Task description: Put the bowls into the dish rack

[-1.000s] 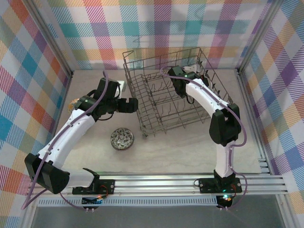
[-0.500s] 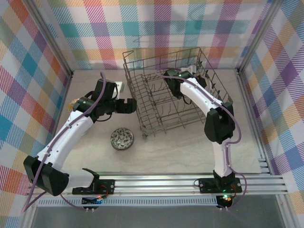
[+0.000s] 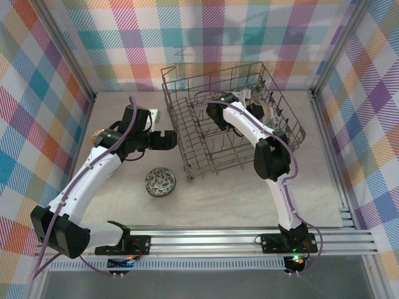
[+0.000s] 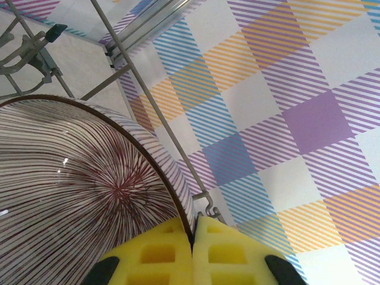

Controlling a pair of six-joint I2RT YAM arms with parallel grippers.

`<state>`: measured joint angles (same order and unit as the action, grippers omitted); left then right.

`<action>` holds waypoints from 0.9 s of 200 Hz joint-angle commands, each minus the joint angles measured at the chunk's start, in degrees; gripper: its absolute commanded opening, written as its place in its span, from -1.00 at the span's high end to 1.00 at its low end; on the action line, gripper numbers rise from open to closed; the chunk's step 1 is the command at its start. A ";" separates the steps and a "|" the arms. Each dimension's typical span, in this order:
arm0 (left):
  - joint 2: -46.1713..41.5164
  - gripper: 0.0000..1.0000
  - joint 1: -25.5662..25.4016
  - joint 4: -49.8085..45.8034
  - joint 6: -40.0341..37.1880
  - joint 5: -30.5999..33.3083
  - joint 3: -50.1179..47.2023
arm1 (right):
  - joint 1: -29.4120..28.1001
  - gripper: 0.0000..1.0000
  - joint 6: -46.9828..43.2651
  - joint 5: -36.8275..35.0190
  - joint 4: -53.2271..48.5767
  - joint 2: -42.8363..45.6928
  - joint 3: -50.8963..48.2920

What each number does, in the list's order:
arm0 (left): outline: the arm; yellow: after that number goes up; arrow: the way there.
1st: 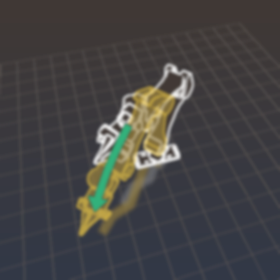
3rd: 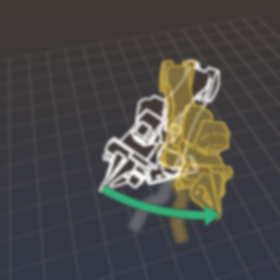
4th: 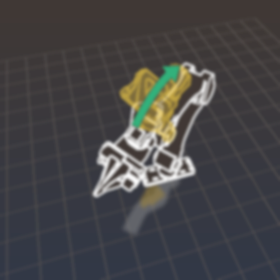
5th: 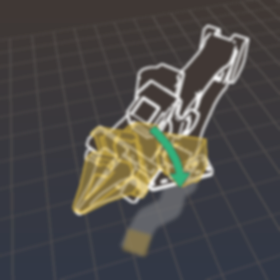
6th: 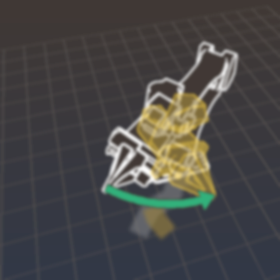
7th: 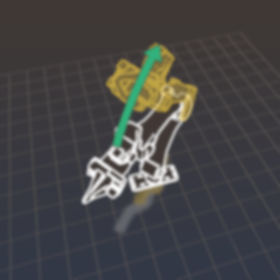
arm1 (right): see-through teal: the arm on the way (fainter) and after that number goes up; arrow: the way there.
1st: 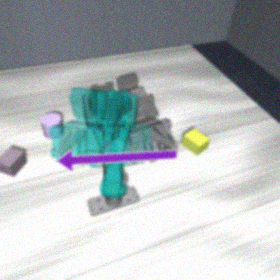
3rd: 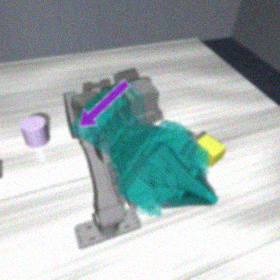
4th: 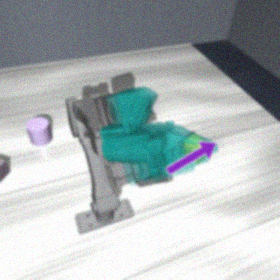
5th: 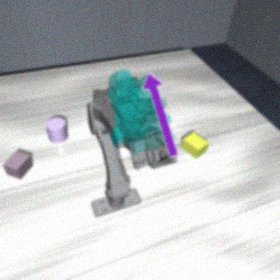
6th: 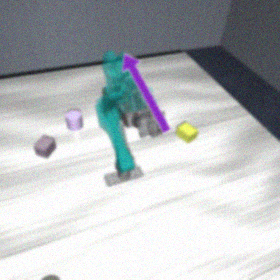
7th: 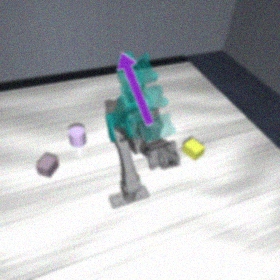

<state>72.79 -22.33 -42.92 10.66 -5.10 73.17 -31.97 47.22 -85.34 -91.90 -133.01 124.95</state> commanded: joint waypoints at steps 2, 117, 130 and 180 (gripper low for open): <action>-1.47 -0.93 0.53 1.25 -1.08 -0.96 -0.66 | -0.33 1.00 3.37 -3.87 -10.36 -0.81 0.85; -2.72 -0.93 0.62 1.87 -0.42 -1.64 -1.80 | -2.84 0.90 3.10 -3.83 -10.41 -4.24 0.13; -2.82 -0.93 0.62 1.98 -0.20 -1.75 -2.18 | -2.99 0.87 3.14 -3.63 -10.35 -4.27 -0.07; -3.40 -0.93 0.62 2.40 0.42 -2.19 -2.67 | -3.62 0.70 3.47 -3.55 -10.36 -4.28 -2.07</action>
<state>71.18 -22.28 -41.60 10.74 -5.98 71.33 -35.03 48.88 -89.08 -92.64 -136.05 123.96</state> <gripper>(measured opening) 0.965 0.092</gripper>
